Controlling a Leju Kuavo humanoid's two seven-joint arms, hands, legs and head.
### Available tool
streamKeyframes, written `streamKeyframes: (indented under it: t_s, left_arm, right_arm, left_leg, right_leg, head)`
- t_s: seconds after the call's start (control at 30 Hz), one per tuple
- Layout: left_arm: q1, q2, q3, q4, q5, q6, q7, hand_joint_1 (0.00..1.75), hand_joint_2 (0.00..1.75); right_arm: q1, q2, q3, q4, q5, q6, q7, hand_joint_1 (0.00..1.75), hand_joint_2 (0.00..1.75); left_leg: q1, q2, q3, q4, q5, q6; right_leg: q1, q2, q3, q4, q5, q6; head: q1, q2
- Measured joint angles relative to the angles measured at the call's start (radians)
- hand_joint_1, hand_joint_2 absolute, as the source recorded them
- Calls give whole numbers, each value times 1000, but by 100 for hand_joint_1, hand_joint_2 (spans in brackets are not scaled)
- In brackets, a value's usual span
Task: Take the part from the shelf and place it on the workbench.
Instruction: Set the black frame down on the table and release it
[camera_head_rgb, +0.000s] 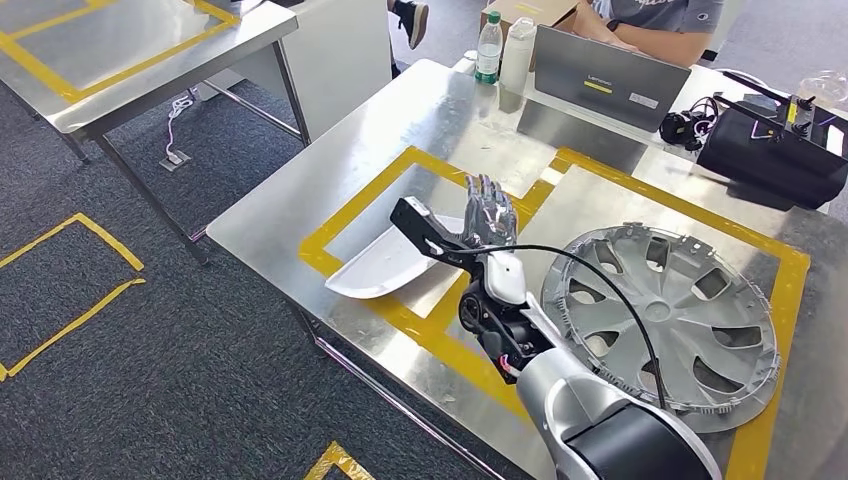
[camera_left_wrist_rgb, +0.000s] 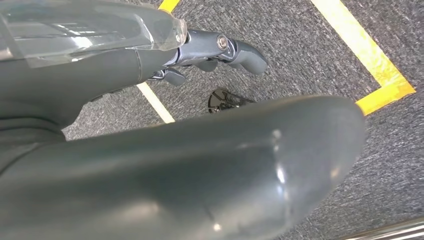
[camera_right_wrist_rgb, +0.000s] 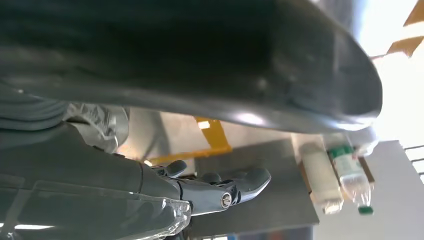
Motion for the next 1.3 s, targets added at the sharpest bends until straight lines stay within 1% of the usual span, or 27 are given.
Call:
streamKeyframes:
  t_s: [0.2,0.3,0.37,0.5,0.67,0.77,0.87,0.93,1.07,1.13,1.23,1.3]
  left_arm:
    - [0,2,-3,0,-21,-38,-14,0,0]
    - [1,2,-7,0,-31,-51,-24,0,0]
    - [1,2,-9,0,-35,-56,-30,0,0]
    - [2,0,-11,0,-37,-57,-37,0,0]
    - [2,-1,-11,0,-30,-46,-37,0,0]
    - [2,-2,-9,0,-14,-37,-39,0,0]
    - [2,-4,-5,0,4,-29,-46,0,0]
    - [2,-7,0,0,15,-24,-55,0,0]
    - [2,-15,14,0,31,-21,-74,0,0]
    - [3,-19,20,0,37,-19,-79,0,0]
    - [3,-25,27,0,43,-14,-84,0,0]
    - [4,-27,32,0,48,-8,-85,0,0]
  right_arm:
    - [-84,-50,-54,-19,57,-30,13,0,0]
    - [-118,-78,-107,-38,58,-64,-17,0,0]
    - [-133,-91,-162,-57,34,-92,-68,0,0]
    - [-151,-105,-307,-118,-27,-128,-216,0,0]
    - [-170,-104,-447,-219,-102,-122,-379,0,0]
    - [-170,-91,-493,-304,-158,-101,-469,0,0]
    - [-140,-73,-474,-444,-172,-111,-524,0,0]
    - [-89,-65,-434,-573,-217,-112,-542,0,0]
    - [74,-63,-323,-865,-349,-113,-584,0,0]
    - [162,-67,-268,-1004,-391,-122,-612,0,0]
    - [274,-76,-202,-1182,-398,-140,-669,0,0]
    - [335,-79,-176,-1271,-398,-144,-716,0,0]
  left_leg:
    - [0,0,0,0,0,0]
    - [0,0,0,0,0,0]
    - [0,-1,0,0,0,0]
    - [0,-1,-1,0,0,0]
    - [0,-1,-1,0,0,0]
    - [0,-1,-1,0,0,0]
    - [0,-1,-1,0,0,0]
    - [1,-1,-1,0,0,0]
    - [0,-1,-1,0,0,0]
    - [0,-1,-1,0,-1,0]
    - [0,-1,-2,0,-1,0]
    - [0,-1,-2,0,-1,0]
  right_leg:
    - [0,0,0,0,0,0]
    - [0,0,0,0,0,0]
    - [0,0,0,0,0,0]
    - [0,0,0,0,0,0]
    - [0,0,0,0,0,0]
    - [0,0,0,0,0,0]
    - [0,0,0,0,0,0]
    - [0,0,0,0,0,0]
    - [0,-1,-1,0,0,0]
    - [0,-1,-1,0,-1,0]
    - [0,0,-1,0,-1,0]
    - [0,0,-1,-1,-1,0]
  head:
    - [0,0]
    - [0,0]
    - [0,0]
    - [0,0]
    - [0,0]
    - [0,0]
    - [0,0]
    - [0,0]
    - [0,0]
    - [0,0]
    - [0,0]
    - [0,0]
